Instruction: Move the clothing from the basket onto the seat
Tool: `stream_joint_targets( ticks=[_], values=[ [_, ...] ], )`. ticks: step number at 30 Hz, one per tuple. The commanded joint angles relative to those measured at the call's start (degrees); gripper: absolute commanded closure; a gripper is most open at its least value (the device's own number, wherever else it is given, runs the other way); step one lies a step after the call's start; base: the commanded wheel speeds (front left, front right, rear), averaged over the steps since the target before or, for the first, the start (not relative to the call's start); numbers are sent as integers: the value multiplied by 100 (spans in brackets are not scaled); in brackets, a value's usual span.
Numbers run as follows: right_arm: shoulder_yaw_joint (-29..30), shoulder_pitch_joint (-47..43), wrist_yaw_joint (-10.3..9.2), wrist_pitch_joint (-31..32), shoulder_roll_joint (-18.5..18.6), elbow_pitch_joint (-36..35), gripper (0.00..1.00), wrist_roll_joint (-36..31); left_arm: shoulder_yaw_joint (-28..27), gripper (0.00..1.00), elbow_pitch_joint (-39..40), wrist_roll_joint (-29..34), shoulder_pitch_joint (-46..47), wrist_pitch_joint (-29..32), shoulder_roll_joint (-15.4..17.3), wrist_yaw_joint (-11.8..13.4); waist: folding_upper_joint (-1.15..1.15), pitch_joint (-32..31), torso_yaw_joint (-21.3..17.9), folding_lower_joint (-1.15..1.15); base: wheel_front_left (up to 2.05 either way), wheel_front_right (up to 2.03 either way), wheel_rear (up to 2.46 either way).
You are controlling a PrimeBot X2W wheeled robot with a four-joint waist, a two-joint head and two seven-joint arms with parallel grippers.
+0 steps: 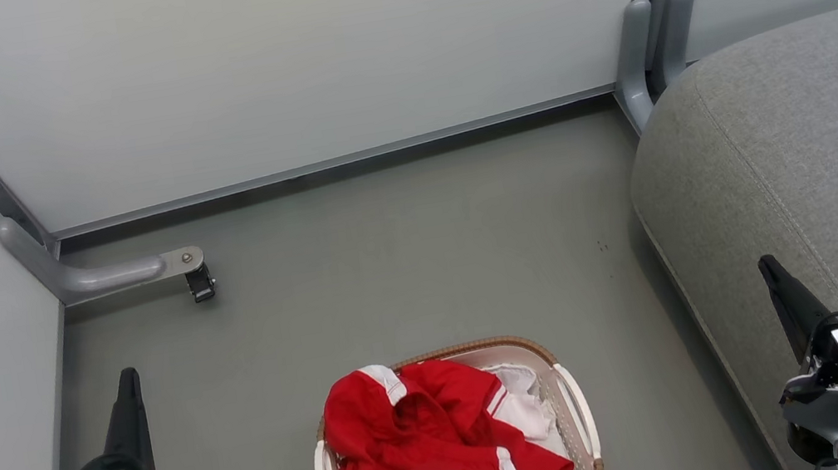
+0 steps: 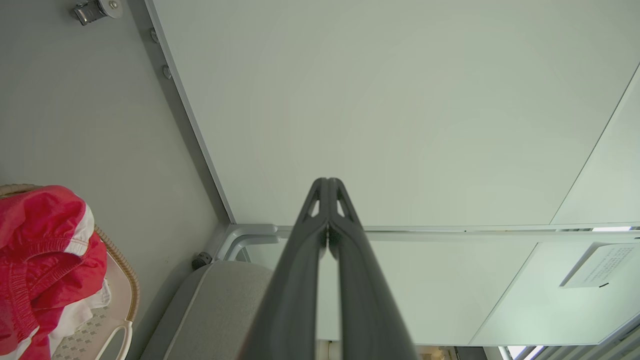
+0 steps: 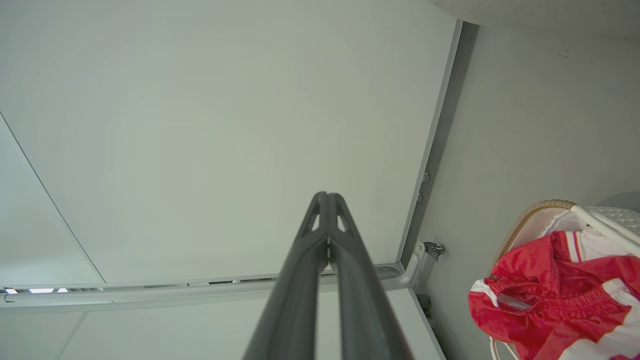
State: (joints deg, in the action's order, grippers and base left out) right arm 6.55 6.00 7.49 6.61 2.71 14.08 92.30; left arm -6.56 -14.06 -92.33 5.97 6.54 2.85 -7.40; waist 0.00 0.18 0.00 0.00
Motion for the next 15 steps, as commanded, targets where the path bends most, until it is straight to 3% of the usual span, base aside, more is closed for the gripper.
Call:
stream_joint_targets(
  ticks=[1, 15],
  values=[
    [5, 40, 0, 1, 34, -22, 100, 23, -5, 100, 7, -19, 61, 14, 3, -28, 0, 0, 0, 0, 0, 0, 0],
    [5, 40, 0, 1, 34, -22, 100, 23, -5, 100, 7, -19, 61, 14, 3, -28, 0, 0, 0, 0, 0, 0, 0]
  ],
)
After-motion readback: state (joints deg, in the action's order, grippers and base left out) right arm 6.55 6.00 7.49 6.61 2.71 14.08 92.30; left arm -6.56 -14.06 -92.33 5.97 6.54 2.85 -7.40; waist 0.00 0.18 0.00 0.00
